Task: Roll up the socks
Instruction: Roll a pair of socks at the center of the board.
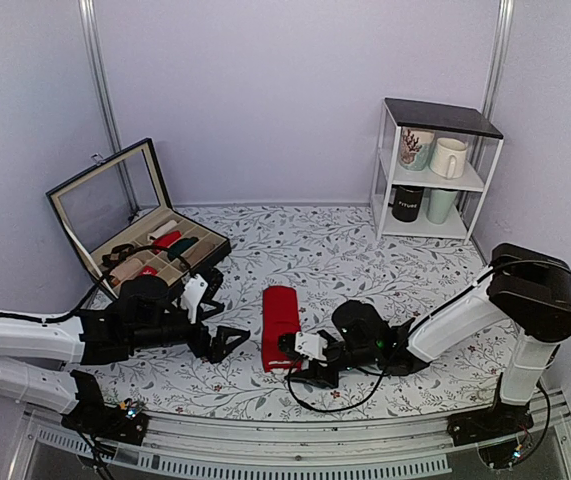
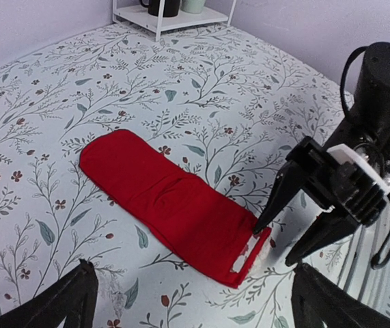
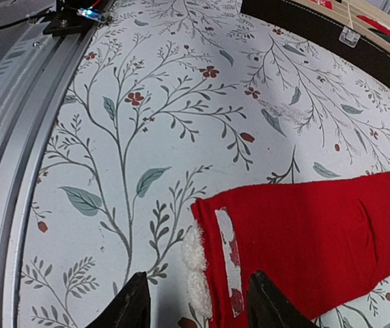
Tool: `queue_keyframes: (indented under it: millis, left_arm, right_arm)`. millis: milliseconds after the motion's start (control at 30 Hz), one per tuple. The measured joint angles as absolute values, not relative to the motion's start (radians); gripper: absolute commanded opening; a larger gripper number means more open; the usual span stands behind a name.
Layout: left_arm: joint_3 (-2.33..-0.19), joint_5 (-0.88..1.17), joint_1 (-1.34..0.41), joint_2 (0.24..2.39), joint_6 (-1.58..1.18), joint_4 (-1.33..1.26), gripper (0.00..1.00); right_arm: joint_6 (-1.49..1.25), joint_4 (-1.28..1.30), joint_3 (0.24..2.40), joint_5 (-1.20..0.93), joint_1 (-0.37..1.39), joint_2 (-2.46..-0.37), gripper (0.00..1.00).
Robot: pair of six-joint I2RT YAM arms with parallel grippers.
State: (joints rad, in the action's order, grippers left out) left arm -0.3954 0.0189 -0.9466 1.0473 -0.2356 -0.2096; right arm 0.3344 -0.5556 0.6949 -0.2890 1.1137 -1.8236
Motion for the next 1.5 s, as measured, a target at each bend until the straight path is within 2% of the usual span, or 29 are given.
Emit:
queue_keyframes:
  millis: [233, 400, 467, 600, 867, 1267, 1500]
  left_arm:
    - [-0.395, 0.021, -0.947, 1.059, -0.236, -0.223, 1.00]
    - [-0.395, 0.034, -0.947, 1.079, -0.236, -0.222, 0.99]
    - [-0.395, 0.037, -0.947, 1.078, -0.236, -0.220, 1.00]
    - [-0.387, 0.038, -0.947, 1.068, -0.236, -0.221, 0.98]
    - [-0.316, 0.110, -0.947, 1.053, -0.218, -0.267, 0.87]
    - [-0.253, 0.277, -0.976, 1.154, -0.138, -0.407, 0.88]
    - [-0.315, 0.255, -1.068, 1.299, -0.056, -0.463, 0.89]
  right_arm:
    - [0.362, -0.554, 0.714, -0.235, 1.114, -1.880, 0.49]
    - [0.365, -0.546, 0.744, -0.212, 1.114, -1.905, 0.30]
    - [0.354, -0.534, 0.747, -0.204, 1.114, -1.905, 0.19]
    - [0.301, -0.484, 0.768, -0.194, 1.114, -1.905, 0.12]
    - [0.132, -0.353, 0.833, -0.313, 1.092, -1.905, 0.11]
    - [-0.102, -0.081, 0.919, -0.633, 0.957, -1.922, 0.10]
    - [-0.161, -0.026, 0.949, -0.713, 0.922, -1.949, 0.10]
